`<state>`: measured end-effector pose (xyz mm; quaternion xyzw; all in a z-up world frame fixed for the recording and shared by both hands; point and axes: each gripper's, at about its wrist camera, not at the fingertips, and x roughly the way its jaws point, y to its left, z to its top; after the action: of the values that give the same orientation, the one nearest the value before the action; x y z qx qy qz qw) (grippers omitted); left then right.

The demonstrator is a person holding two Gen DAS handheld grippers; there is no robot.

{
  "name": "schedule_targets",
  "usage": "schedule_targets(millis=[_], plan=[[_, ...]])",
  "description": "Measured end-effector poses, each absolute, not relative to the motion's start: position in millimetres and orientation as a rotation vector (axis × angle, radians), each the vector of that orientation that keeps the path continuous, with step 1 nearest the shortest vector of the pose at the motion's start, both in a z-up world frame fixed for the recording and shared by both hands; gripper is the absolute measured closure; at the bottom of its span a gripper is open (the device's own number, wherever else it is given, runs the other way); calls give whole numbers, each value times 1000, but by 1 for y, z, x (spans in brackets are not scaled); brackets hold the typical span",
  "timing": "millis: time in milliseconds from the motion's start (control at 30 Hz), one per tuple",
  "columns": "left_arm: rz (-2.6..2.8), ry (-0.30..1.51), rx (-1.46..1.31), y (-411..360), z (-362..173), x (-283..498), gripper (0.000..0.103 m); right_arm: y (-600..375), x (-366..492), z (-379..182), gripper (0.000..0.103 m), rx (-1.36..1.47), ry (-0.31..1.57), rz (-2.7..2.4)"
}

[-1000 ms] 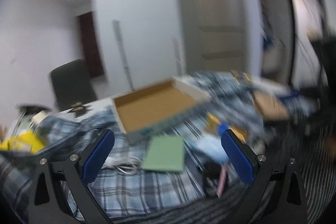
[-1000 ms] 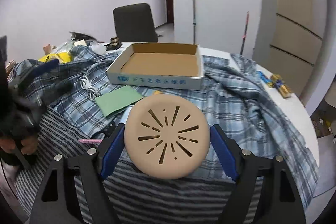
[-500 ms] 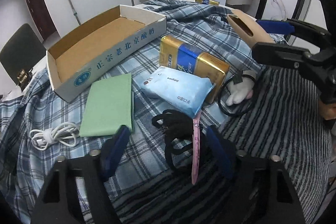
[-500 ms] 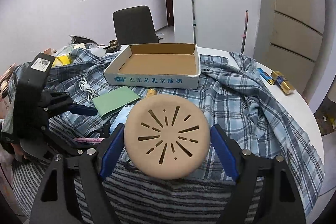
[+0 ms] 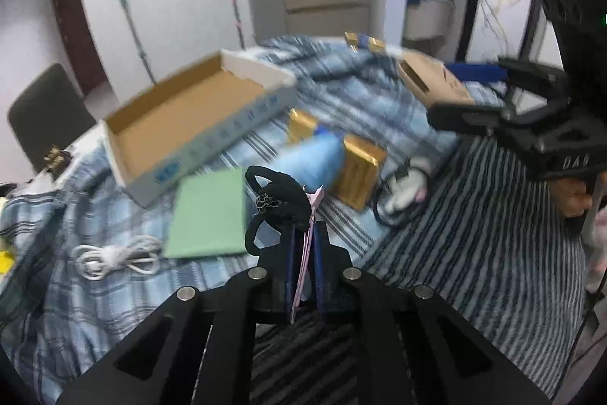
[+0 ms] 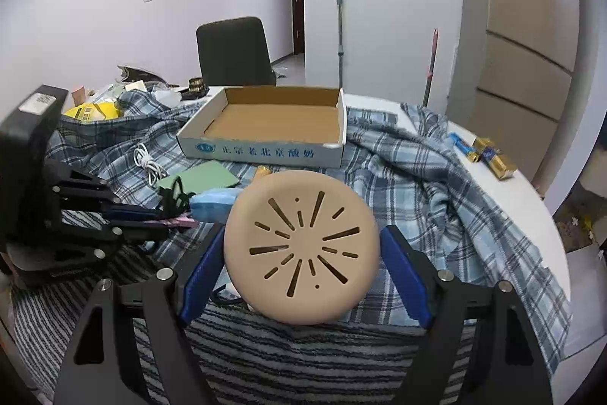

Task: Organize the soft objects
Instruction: 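Lift the sponge with the right gripper while the left gripper grasps the black cable, then carry the sponge and cable into the cardboard box and open both grippers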

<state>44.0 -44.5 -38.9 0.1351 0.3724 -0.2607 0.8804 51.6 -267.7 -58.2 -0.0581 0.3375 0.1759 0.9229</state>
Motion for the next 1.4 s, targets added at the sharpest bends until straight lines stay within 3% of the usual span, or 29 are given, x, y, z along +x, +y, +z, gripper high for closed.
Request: schedule_targets(millis=[433, 567, 967, 1200, 1400], plan=[[-279, 234, 200, -31, 61, 23, 93, -239, 51, 12, 23, -129, 474, 345], [-247, 172, 157, -35, 78, 44, 93, -225, 69, 42, 23, -133, 387, 320], [-67, 183, 46, -15, 86, 160, 93, -206, 181, 56, 23, -93, 373, 211], [-58, 309, -12, 8, 54, 214, 93, -193, 227, 19, 23, -86, 442, 187], [-49, 438, -24, 17, 33, 223, 93, -195, 261, -42, 23, -71, 661, 223]])
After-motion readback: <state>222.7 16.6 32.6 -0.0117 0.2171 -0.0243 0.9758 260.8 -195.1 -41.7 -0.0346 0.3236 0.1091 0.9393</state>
